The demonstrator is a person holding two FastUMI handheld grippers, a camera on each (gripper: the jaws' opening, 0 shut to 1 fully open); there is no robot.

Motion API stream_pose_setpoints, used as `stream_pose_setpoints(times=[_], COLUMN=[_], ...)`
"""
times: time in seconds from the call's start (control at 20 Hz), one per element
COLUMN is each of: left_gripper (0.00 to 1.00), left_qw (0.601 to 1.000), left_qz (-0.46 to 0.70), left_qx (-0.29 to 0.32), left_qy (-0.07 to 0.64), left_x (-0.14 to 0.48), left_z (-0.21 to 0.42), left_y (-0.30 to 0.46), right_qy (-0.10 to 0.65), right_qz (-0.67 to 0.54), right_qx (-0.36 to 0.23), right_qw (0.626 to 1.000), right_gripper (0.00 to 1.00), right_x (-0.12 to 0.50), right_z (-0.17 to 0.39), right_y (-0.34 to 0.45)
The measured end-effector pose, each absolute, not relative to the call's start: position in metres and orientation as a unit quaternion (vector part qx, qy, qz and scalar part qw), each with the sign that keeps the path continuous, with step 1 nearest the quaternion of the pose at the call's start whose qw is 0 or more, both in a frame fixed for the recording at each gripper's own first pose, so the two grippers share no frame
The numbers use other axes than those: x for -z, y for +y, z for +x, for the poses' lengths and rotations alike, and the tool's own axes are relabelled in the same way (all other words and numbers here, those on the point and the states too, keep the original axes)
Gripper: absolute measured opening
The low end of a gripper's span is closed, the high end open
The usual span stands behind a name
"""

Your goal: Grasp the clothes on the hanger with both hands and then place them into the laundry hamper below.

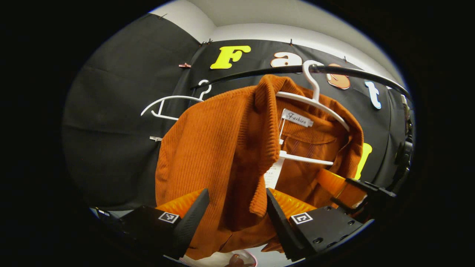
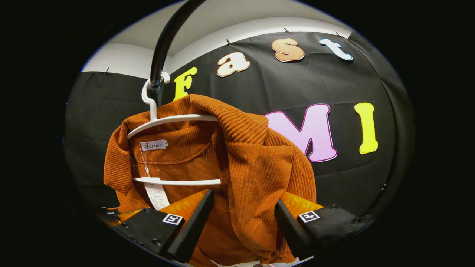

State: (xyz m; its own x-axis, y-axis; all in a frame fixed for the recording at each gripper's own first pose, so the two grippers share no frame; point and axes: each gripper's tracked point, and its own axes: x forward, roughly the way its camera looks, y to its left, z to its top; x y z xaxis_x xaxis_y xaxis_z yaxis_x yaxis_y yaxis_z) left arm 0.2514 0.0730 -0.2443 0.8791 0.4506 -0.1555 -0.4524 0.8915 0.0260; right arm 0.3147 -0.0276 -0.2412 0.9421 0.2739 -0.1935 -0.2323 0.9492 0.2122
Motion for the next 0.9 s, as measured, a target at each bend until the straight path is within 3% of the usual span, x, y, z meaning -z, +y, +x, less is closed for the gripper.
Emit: stream_pose_setpoints(times=[0.15,0.25,0.35,0.4,0.45,0.5,0.65,0.7,0.75,0.9], left_gripper=[0.94,0.94,0.90,0.88,0.71,0.56,0.11,0.10,0.10,0.10], left_qw=[0.963,0.956,0.948,0.949,0.950,0.946,0.951,0.948,0.946,0.946], left_qz=[-0.015,-0.003,0.016,0.021,0.024,0.032,0.034,0.032,0.028,0.006], left_qx=[-0.265,-0.290,-0.316,-0.312,-0.308,-0.315,-0.299,-0.306,-0.313,-0.320], left_qy=[0.049,0.036,0.028,0.037,0.055,0.065,0.075,0.077,0.073,0.061], left_x=[0.238,0.236,0.235,0.237,0.242,0.243,0.232,0.226,0.217,0.190], left_z=[0.270,0.281,0.286,0.292,0.291,0.288,0.277,0.269,0.259,0.230], left_y=[0.092,0.106,0.120,0.121,0.121,0.127,0.135,0.144,0.153,0.159], right_qy=[0.112,0.114,0.114,0.113,0.116,0.118,0.122,0.123,0.116,0.106], right_qz=[0.089,0.089,0.082,0.075,0.069,0.068,0.076,0.076,0.078,0.096], right_qx=[-0.124,-0.121,-0.116,-0.110,-0.105,-0.107,-0.105,-0.106,-0.103,-0.097], right_qw=[0.982,0.982,0.983,0.985,0.985,0.985,0.984,0.984,0.985,0.985], right_gripper=[0.94,0.99,0.94,0.81,0.69,0.45,0.14,0.18,0.14,0.14], right_x=[0.244,0.246,0.246,0.248,0.250,0.252,0.251,0.250,0.242,0.224], right_z=[0.318,0.321,0.324,0.331,0.334,0.337,0.346,0.346,0.346,0.336], right_y=[-0.031,-0.032,-0.035,-0.041,-0.047,-0.048,-0.070,-0.077,-0.086,-0.102])
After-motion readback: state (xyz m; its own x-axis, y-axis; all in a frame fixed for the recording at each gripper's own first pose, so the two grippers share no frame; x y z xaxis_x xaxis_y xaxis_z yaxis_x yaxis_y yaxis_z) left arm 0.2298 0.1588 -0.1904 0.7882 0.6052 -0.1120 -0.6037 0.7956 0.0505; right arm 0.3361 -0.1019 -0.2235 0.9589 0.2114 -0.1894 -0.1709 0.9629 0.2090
